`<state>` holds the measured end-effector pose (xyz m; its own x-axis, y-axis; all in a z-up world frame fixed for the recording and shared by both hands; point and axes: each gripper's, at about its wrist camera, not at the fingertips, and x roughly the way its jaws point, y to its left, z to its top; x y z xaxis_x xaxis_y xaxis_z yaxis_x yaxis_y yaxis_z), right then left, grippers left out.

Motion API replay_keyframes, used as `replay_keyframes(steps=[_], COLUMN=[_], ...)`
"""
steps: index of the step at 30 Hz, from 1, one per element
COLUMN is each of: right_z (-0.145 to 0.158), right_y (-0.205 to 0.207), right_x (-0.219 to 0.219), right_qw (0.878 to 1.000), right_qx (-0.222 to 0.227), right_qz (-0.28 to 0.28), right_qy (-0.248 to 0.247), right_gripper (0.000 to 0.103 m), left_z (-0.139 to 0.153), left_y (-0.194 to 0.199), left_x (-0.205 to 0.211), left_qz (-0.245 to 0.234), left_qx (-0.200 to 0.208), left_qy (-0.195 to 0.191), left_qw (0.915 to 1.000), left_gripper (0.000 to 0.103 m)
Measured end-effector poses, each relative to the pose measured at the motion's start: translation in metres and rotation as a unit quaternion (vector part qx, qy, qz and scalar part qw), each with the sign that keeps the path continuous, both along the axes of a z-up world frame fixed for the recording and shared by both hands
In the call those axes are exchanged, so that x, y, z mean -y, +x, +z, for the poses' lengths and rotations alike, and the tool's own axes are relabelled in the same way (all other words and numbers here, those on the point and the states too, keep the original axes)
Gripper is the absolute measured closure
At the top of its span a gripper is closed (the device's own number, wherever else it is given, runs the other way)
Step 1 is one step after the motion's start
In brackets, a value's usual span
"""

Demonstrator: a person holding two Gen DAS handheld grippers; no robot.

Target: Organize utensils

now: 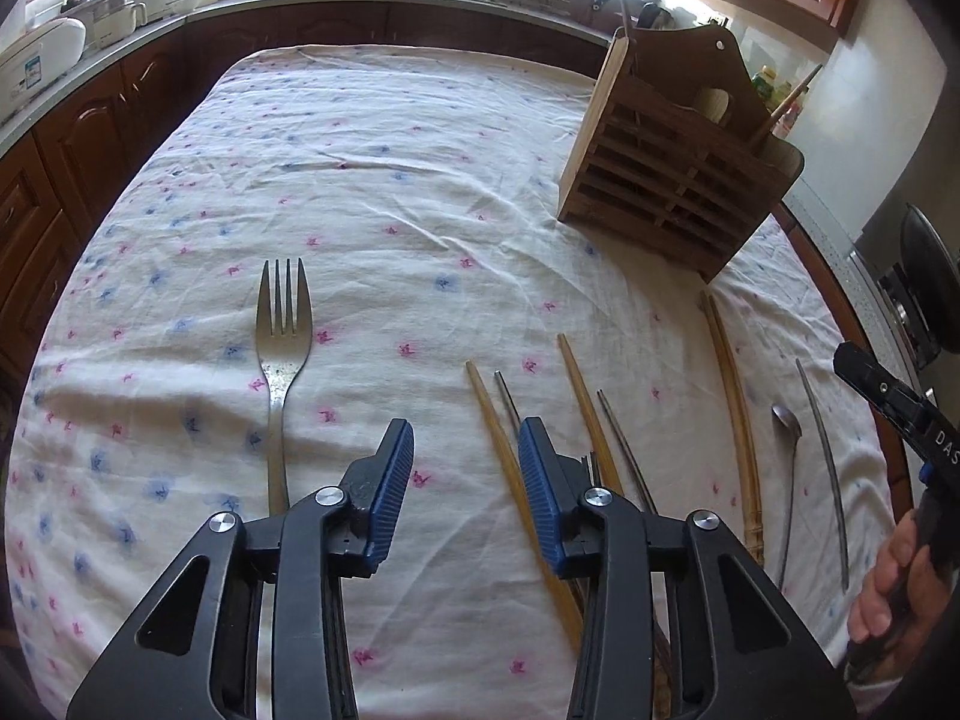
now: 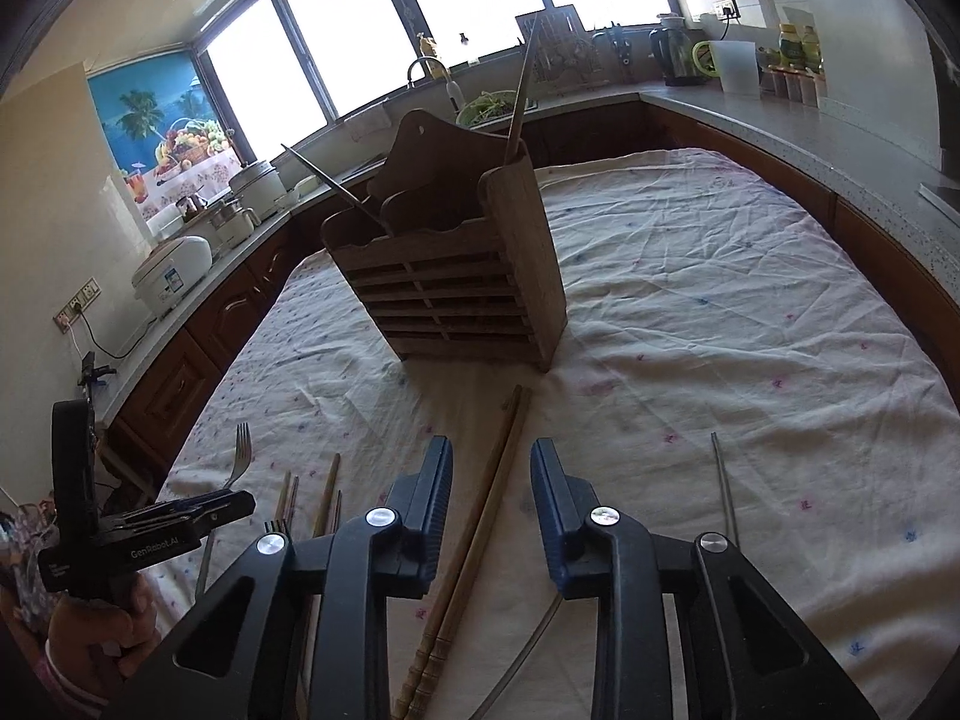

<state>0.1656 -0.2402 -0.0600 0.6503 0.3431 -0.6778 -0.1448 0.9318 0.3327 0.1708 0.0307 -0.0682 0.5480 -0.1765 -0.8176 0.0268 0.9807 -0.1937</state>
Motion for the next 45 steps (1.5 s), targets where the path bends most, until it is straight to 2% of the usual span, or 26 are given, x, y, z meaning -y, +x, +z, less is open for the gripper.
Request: replay_keyframes(steps=[2, 7, 14, 15, 18, 22, 26, 30, 32, 33, 35, 40, 45], right_z=[-0.005, -0.023, -0.050, -0.053, -0.059, -0.059, -0.059, -0.058, -0.058, -0.058, -0.058, -0.059, -0.058], right_y=[0.007, 0.029, 0.058, 0.062, 0.069, 0.077, 0.085, 0.088, 0.087, 0.087, 0.087, 0.087, 0.087], right_x=[-0.008, -0.025, -0.033, -0.033, -0.031, -0.034, -0.041, -0.049, -0.053, -0.053, -0.053, -0.052, -0.053], right_qw=[1.000, 0.999, 0.996, 0.996, 0.995, 0.995, 0.994, 0.992, 0.991, 0.991, 0.990, 0.991, 0.991], right_qx=[-0.010, -0.038, -0.076, -0.082, -0.094, -0.091, -0.087, -0.086, -0.082, -0.082, -0.082, -0.083, -0.083], right_qz=[0.010, 0.030, 0.034, 0.032, 0.024, 0.029, 0.037, 0.047, 0.052, 0.054, 0.054, 0.054, 0.055], right_qy=[0.000, -0.005, -0.015, -0.017, -0.025, -0.033, -0.053, -0.079, -0.094, -0.096, -0.099, -0.090, -0.085], right_gripper=[0.075, 0.076, 0.078, 0.082, 0.081, 0.081, 0.081, 0.081, 0.081, 0.084, 0.092, 0.093, 0.096], left_z=[-0.003, -0.013, -0.016, -0.016, -0.016, -0.017, -0.016, -0.017, -0.017, -0.017, -0.017, -0.017, -0.017], left_y=[0.004, 0.013, 0.017, 0.018, 0.022, 0.029, 0.031, 0.032, 0.031, 0.030, 0.028, 0.025, 0.025], left_x=[0.003, 0.006, 0.005, 0.005, 0.005, 0.008, 0.015, 0.014, 0.018, 0.019, 0.022, 0.019, 0.028], left_qz=[-0.001, -0.007, -0.023, -0.026, -0.035, -0.046, -0.065, -0.071, -0.076, -0.081, -0.085, -0.088, -0.099], left_qx=[-0.005, -0.019, -0.017, -0.018, -0.020, -0.020, -0.018, -0.017, -0.010, -0.009, -0.006, -0.016, -0.007], left_qy=[0.008, 0.013, 0.012, 0.013, 0.013, 0.014, 0.042, 0.041, 0.051, 0.051, 0.063, 0.066, 0.092], left_qw=[1.0000, 0.9997, 0.9995, 0.9994, 0.9991, 0.9987, 0.9969, 0.9965, 0.9957, 0.9954, 0.9944, 0.9938, 0.9909], left_gripper=[0.070, 0.083, 0.084, 0.084, 0.084, 0.084, 0.083, 0.084, 0.088, 0.094, 0.094, 0.094, 0.095])
